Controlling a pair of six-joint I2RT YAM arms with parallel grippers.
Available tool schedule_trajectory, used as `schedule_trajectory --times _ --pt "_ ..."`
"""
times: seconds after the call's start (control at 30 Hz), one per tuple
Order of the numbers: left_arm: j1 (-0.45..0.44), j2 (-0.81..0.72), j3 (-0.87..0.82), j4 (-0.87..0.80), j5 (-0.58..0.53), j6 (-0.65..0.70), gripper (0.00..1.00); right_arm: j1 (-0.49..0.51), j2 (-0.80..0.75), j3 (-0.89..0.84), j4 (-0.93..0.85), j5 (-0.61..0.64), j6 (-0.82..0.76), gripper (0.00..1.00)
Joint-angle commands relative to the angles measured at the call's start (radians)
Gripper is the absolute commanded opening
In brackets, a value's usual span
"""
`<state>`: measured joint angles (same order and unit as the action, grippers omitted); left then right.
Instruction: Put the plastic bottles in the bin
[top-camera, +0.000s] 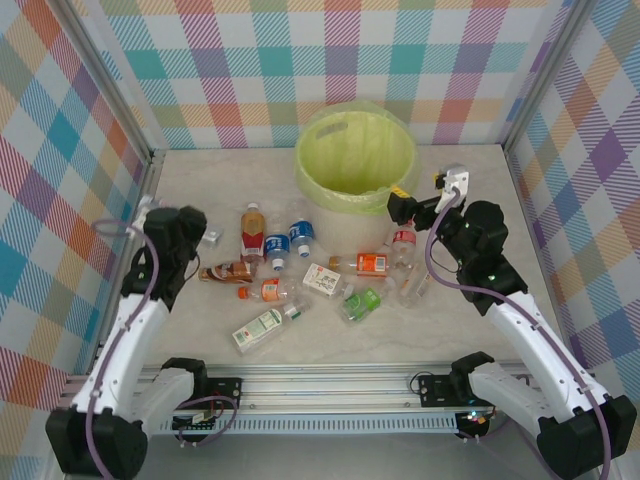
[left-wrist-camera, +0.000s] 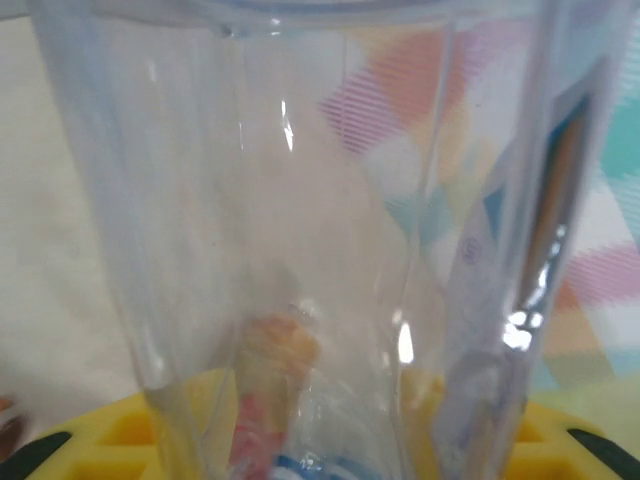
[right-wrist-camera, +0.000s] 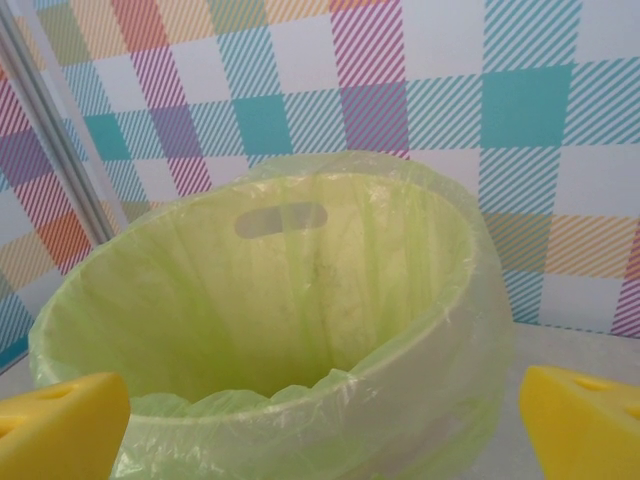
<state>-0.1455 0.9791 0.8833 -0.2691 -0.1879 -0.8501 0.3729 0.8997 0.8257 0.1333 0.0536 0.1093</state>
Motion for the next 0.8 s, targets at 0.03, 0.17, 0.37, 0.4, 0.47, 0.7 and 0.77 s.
schedule_trajectory --times 0.03,0.17,0.37,0.4,0.47,0.7,0.77 --pt "-0.16 0.175 0.236 0.139 0.072 0.302 0.44 0.001 -0.031 -0.019 0.026 0.057 0.053 1.0" --pt "-0.218 0.331 0.423 0.232 0.193 0.386 0.44 0.001 -0.065 -0.026 -0.019 0.073 0.073 1.0" --pt "-0.338 0.55 0.713 0.205 0.292 0.569 0.45 0.001 -0.11 -0.032 -0.077 0.099 0.087 0.99" --pt "-0.356 0.581 0.75 0.195 0.292 0.599 0.45 0.001 -0.115 -0.033 -0.08 0.106 0.087 1.0" --pt "-0.382 0.652 0.832 0.149 0.288 0.641 0.46 0.001 -0.126 -0.034 -0.083 0.115 0.09 1.0" --pt "-0.4 0.932 1.214 -0.19 0.338 0.686 0.47 0.001 -0.154 -0.034 -0.118 0.128 0.105 1.0" --pt "-0.413 1.029 1.369 -0.337 0.343 0.712 0.48 0.0 -0.161 -0.035 -0.131 0.135 0.108 1.0"
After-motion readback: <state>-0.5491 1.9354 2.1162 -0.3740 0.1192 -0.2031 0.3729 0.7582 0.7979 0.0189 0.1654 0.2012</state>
